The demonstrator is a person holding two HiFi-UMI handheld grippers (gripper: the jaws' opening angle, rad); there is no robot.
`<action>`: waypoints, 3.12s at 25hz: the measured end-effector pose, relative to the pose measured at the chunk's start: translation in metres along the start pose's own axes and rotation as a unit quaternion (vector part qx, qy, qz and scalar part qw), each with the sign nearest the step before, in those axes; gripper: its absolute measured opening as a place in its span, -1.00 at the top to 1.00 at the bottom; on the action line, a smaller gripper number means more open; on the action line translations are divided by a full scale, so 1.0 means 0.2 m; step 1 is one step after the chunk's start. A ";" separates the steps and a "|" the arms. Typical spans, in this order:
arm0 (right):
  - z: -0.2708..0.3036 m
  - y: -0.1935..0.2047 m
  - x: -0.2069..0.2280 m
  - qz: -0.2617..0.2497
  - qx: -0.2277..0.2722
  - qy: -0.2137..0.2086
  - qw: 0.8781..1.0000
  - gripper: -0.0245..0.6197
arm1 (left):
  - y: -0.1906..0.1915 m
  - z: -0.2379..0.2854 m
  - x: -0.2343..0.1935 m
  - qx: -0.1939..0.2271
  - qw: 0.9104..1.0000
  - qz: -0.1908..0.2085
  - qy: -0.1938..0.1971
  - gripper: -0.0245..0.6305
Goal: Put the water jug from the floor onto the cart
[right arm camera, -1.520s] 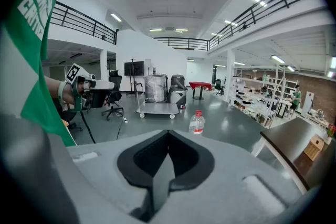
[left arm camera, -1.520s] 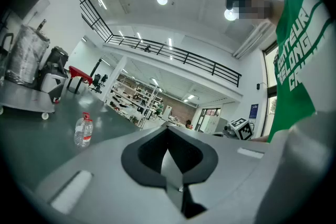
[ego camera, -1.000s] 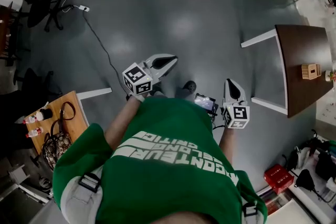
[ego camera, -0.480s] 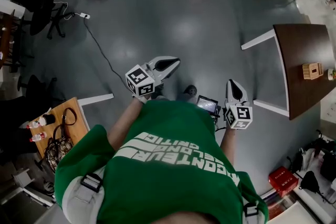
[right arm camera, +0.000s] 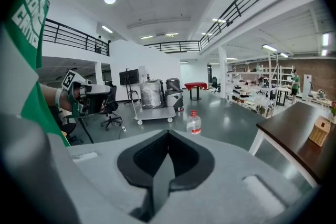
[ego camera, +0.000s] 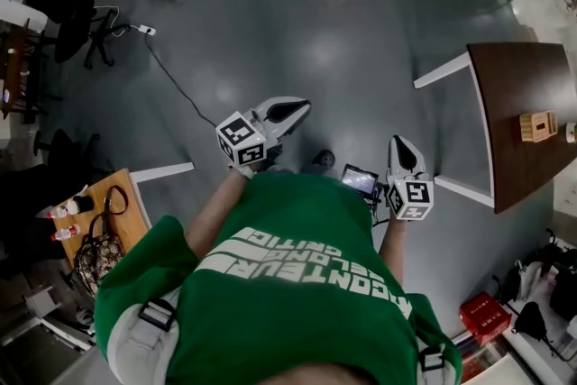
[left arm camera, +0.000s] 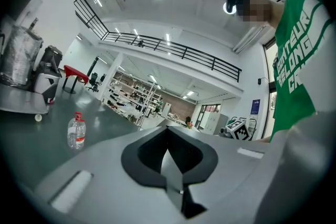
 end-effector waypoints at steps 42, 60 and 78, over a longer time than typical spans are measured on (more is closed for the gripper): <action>0.34 -0.26 -0.03 -0.058 -0.061 -0.033 0.996 0.94 | -0.15 0.12 -0.33 0.007 1.000 -0.019 0.018 0.90; 0.64 -0.36 -0.24 -0.088 -0.089 -0.056 0.990 0.94 | -0.10 -0.04 -0.65 0.022 0.998 -0.050 0.007 0.90; 0.90 -0.52 -0.32 -0.099 -0.089 -0.056 0.990 0.94 | -0.18 -0.11 -0.94 0.025 0.999 -0.044 0.011 0.90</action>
Point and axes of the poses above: the fingertips, and each gripper's own axes: z forward along the fingers, x to its right, y out of its underside, the point moved 10 cm from there along -z, backward along the fingers, and after that the axes turned 12 degrees about -x, right-handed, at the moved point
